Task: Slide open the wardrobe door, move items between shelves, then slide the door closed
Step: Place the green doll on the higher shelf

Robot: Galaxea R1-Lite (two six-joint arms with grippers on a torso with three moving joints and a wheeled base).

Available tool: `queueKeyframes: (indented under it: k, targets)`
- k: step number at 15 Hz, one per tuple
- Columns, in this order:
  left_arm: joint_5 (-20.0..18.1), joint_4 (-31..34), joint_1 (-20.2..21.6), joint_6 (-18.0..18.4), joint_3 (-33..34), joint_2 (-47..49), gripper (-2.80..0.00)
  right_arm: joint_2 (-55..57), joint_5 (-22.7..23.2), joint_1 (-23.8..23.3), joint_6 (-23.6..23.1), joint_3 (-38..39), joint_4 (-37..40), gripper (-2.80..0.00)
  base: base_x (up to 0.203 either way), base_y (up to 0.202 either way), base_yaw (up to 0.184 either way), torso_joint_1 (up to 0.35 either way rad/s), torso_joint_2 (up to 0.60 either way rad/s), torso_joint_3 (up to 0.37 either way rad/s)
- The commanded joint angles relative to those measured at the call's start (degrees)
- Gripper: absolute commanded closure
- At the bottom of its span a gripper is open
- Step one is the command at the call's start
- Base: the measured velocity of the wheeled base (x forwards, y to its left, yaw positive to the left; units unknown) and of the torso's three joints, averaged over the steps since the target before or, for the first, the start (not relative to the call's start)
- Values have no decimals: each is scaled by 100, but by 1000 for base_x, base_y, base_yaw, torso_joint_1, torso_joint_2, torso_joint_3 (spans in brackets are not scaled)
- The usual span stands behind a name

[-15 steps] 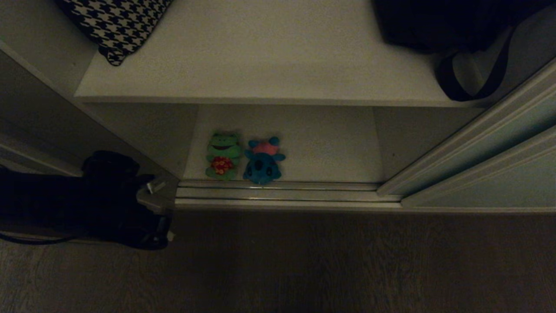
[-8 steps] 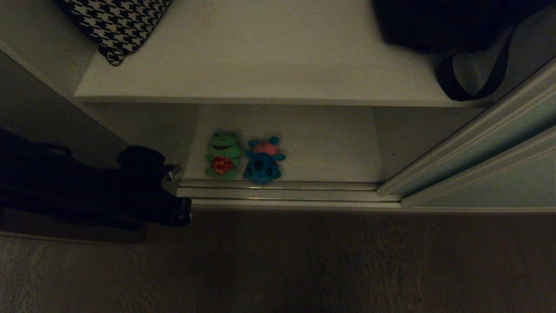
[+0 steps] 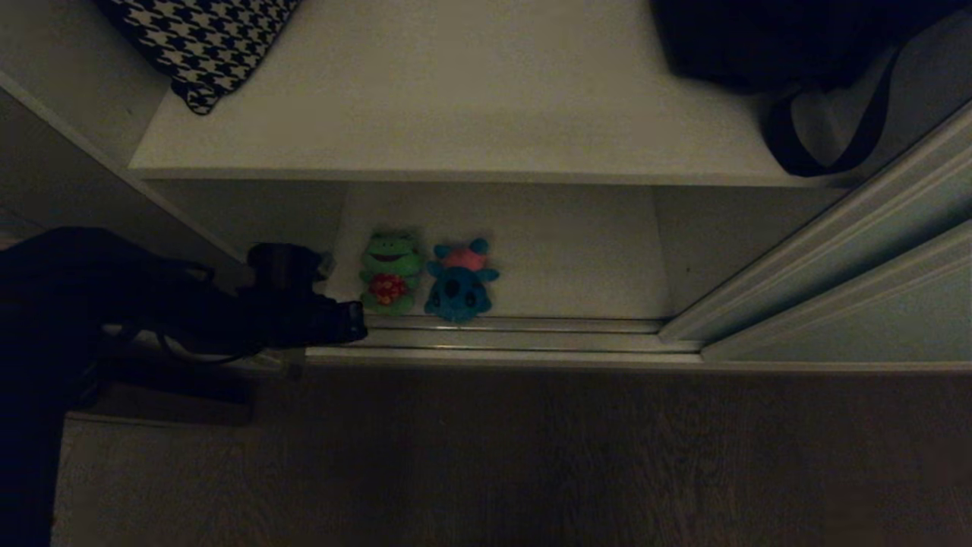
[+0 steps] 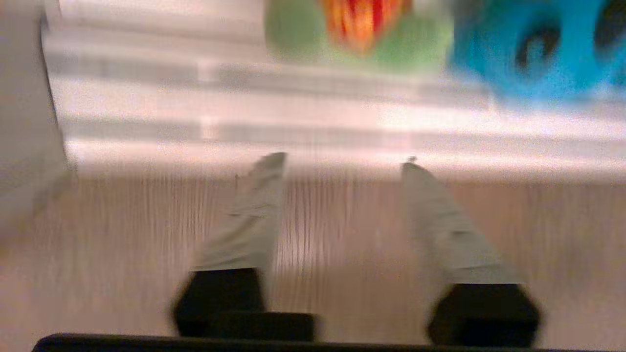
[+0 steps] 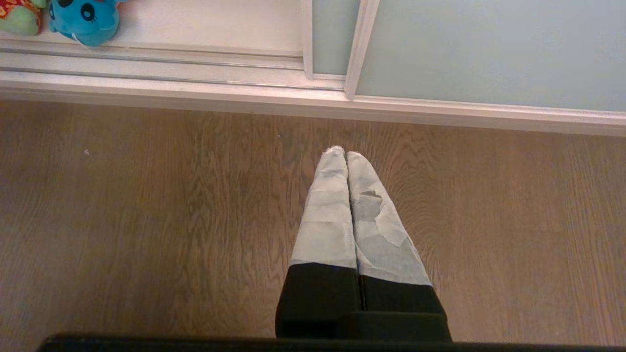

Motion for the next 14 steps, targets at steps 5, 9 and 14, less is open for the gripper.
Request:
queueKeyframes:
  k: [5,9,14]
  targets:
    - [446,-1213,3,-127,-897,1152,-280,7,-1,0,-1,-6,-2,0,0,0,0,0,0,0]
    - [452,-1445,3,-163,-1531,1596,-280,7,-1,0,-1,-6,-2,0,0,0,0,0,0,0]
    - [319,-1434,3,-174,-2204,2035,-280,7,-1,-9,-1,-6,-2,0,0,0,0,0,0,0]
